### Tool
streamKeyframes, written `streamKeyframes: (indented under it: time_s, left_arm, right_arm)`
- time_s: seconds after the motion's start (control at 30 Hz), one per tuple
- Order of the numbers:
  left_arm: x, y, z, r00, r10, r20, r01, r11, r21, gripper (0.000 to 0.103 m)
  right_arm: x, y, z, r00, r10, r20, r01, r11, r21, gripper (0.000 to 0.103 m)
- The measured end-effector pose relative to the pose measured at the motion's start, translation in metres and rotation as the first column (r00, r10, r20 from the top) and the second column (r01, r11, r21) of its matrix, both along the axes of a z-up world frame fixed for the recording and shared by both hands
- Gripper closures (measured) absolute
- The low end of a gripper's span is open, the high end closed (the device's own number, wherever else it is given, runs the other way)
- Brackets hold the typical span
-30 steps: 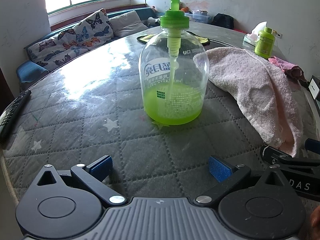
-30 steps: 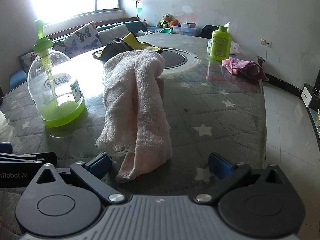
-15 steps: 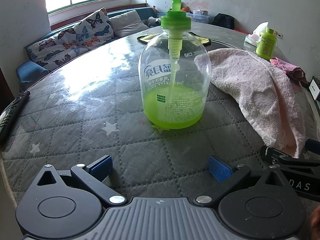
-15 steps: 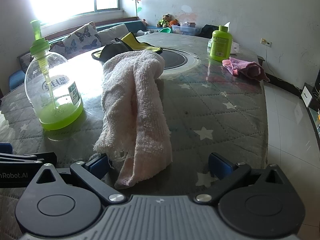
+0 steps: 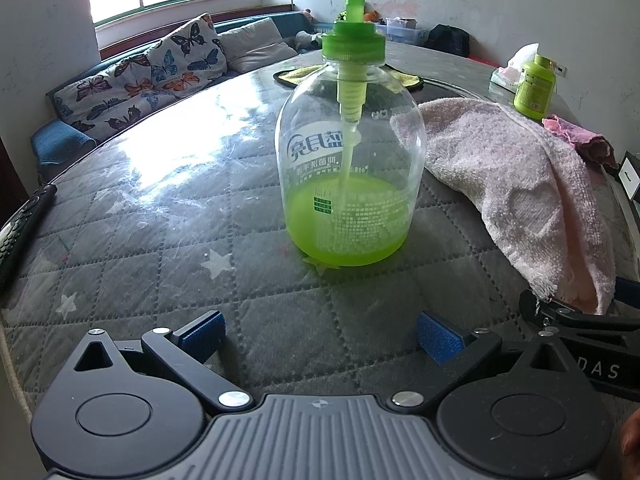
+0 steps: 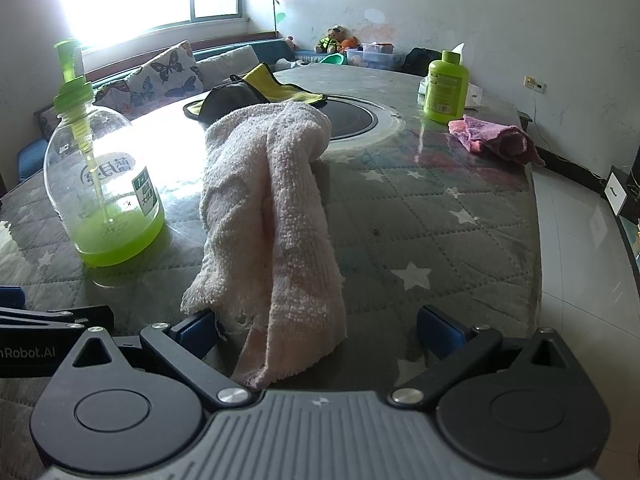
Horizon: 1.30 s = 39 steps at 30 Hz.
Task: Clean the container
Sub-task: 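Lower the open right tool over the towel's end while the left tool nears the bottle, then close the right tool on the end of the pink towel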
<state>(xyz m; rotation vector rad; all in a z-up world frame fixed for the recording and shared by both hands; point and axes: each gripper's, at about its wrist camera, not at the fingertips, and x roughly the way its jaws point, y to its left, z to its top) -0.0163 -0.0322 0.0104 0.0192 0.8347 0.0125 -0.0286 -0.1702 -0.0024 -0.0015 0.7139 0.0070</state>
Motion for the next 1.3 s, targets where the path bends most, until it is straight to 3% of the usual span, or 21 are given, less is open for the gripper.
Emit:
streamKeyframes:
  time_s: [0.9,1.3]
  left_arm:
    - [0.017,0.005,0.000,1.000,-0.005,0.004,0.005,1.000,0.006,0.000]
    - [0.017,0.004,0.008,0.999,-0.030,0.035,0.029,0.999,0.018,0.000]
  right_arm:
    - [0.018,0.002,0.002,1.000,0.016,-0.013,-0.016,1.000,0.002,0.000]
    - [0.022,0.001,0.022,0.998,0.054,0.039,-0.056,0.998,0.034,0.000]
